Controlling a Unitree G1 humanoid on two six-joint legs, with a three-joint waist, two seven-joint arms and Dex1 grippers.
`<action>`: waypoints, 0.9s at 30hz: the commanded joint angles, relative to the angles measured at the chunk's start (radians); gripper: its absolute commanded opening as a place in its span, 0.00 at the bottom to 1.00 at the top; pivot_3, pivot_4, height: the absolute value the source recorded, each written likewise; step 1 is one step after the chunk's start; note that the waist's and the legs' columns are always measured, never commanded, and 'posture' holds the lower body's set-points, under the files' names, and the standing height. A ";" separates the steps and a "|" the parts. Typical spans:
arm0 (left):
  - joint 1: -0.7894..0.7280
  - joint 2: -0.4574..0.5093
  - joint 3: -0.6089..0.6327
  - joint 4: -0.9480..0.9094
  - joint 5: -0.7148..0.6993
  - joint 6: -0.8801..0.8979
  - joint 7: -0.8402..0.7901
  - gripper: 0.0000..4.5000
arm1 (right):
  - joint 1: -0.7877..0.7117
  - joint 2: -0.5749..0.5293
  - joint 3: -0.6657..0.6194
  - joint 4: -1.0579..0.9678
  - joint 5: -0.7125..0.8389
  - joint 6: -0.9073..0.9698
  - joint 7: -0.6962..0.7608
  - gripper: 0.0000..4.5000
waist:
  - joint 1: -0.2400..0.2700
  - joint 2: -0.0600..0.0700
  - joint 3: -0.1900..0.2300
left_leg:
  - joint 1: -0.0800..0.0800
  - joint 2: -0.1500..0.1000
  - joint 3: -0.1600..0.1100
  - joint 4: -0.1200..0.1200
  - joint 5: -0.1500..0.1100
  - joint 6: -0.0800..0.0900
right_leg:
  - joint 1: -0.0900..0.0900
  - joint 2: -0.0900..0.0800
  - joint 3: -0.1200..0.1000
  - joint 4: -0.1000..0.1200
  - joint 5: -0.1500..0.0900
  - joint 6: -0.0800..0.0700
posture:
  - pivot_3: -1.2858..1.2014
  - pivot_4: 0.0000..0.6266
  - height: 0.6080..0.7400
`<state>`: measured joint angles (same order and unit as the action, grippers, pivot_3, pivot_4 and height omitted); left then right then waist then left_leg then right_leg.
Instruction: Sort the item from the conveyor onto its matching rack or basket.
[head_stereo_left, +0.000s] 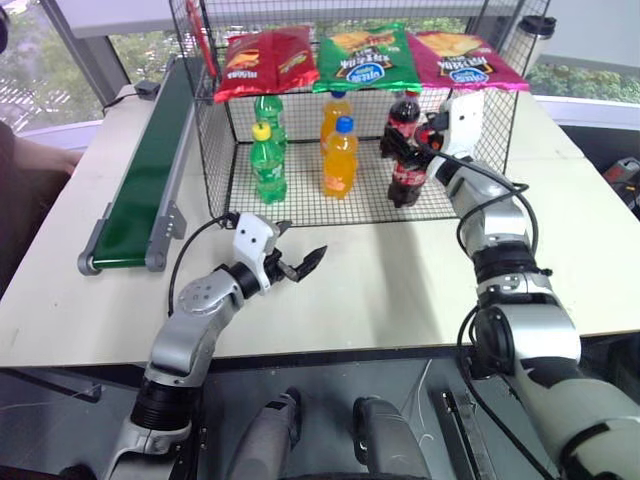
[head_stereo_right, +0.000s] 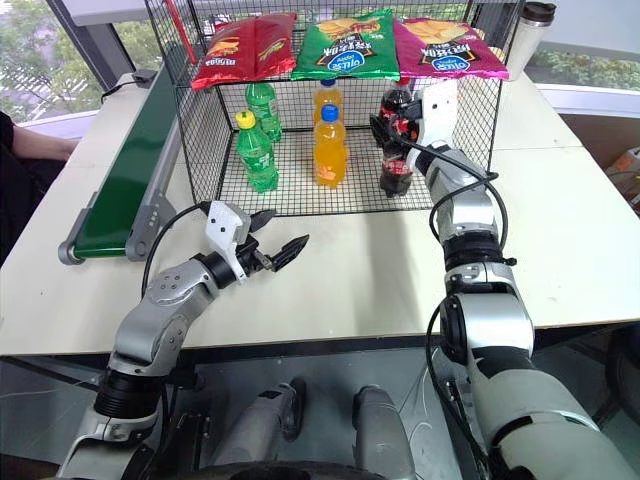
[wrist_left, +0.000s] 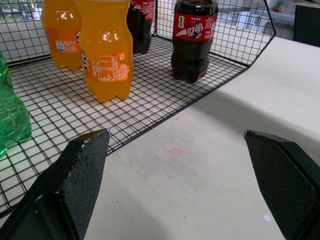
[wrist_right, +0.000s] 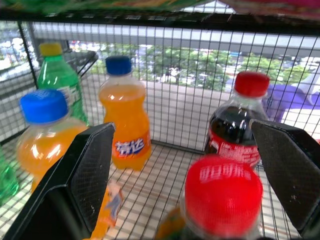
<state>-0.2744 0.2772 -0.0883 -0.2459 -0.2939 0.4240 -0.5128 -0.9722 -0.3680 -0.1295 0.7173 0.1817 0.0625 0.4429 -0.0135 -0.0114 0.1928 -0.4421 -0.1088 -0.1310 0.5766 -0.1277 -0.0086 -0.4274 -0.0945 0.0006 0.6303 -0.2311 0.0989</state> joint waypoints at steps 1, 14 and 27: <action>-0.007 0.000 0.002 -0.018 0.001 -0.020 -0.003 1.00 | 0.053 -0.038 -0.022 -0.166 0.019 0.070 0.002 0.99 | 0.000 0.000 0.000 | 0.000 0.000 0.000 0.000 0.000 0.000 | 0.000 0.000 0.000 0.000 0.000 0.000 | 0.52 0.24 0.98; 0.006 0.009 -0.001 -0.001 0.001 -0.032 -0.030 1.00 | 0.410 -0.144 -0.019 -0.642 0.125 0.395 0.132 0.99 | 0.002 0.000 0.000 | 0.000 0.000 0.000 0.001 0.000 0.000 | 0.000 -0.001 0.000 0.000 -0.002 -0.003 | 0.52 0.24 0.98; 0.039 0.035 -0.006 -0.018 0.009 -0.012 -0.037 1.00 | 0.677 -0.153 0.099 -0.993 0.264 0.602 0.256 0.99 | 0.002 0.000 -0.001 | 0.000 0.001 0.000 0.002 -0.002 -0.002 | 0.002 -0.003 0.000 0.000 -0.002 -0.003 | 0.52 0.24 0.98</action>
<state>-0.2378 0.3054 -0.0967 -0.2339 -0.2905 0.4106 -0.5574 -0.2910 -0.5302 -0.0249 -0.2368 0.4238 0.6582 0.7120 -0.0110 -0.0113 0.1920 -0.4421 -0.1077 -0.1311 0.5791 -0.1296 -0.0111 -0.4254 -0.0974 0.0003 0.6299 -0.2335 0.0963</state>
